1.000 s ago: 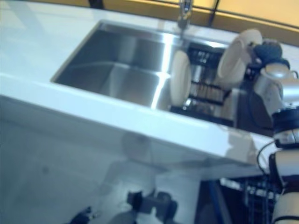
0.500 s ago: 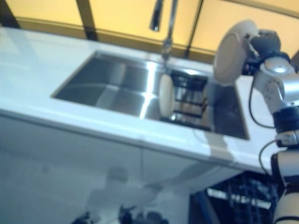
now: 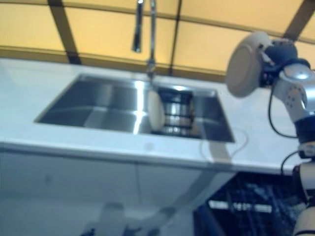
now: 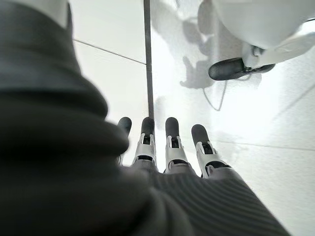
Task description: Take plates into dishwasher
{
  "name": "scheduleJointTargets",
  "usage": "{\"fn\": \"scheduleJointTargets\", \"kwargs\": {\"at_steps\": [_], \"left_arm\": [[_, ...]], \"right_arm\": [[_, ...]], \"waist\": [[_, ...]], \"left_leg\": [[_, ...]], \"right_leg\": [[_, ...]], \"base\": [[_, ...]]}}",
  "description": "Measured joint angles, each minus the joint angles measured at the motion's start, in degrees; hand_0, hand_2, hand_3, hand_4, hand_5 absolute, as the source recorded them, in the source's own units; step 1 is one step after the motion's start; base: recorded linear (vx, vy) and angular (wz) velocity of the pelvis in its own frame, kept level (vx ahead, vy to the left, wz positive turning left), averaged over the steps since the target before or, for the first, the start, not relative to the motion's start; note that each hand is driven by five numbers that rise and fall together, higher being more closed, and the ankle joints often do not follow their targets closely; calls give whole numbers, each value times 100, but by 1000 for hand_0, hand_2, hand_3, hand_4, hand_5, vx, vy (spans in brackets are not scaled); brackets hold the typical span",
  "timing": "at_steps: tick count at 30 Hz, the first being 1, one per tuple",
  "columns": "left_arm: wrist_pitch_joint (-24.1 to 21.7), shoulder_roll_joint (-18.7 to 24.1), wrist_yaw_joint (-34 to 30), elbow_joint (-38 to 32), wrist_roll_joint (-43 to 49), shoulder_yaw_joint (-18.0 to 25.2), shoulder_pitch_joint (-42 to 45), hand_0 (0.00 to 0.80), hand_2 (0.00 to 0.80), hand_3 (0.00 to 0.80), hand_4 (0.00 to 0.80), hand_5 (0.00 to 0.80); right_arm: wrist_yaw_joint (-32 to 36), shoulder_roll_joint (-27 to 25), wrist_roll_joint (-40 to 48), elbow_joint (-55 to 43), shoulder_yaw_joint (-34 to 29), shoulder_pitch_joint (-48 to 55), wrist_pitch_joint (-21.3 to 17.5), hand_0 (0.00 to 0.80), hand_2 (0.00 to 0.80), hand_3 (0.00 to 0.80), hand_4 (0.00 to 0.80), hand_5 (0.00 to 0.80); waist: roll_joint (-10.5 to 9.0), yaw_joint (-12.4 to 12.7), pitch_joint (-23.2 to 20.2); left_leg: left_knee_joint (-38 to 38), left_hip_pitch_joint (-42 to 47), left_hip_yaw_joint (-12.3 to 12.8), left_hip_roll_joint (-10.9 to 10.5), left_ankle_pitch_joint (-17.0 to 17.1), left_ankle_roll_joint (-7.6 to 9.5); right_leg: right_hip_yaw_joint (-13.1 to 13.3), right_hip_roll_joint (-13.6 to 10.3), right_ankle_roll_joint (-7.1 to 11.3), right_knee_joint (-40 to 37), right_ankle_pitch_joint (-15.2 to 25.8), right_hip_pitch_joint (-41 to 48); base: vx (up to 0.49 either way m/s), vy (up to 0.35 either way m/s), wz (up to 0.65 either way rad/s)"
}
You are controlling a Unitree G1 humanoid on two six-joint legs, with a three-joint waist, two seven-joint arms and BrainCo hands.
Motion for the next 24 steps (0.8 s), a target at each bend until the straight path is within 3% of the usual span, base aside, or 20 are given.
{"fn": "scheduleJointTargets", "kwargs": {"at_steps": [24], "left_arm": [[51,66,-233,139,241,-16,-88,0,0,0,0,0]], "right_arm": [[876,-1051,-329,328,-45,851,199,800,800,800,800,800]], "waist": [[44,-578,-209]], "left_leg": [[-23,145,571,76,-133,-34]], "right_leg": [[489,90,21,-3,58,-115]], "base": [[-2,-9,-12]]}}
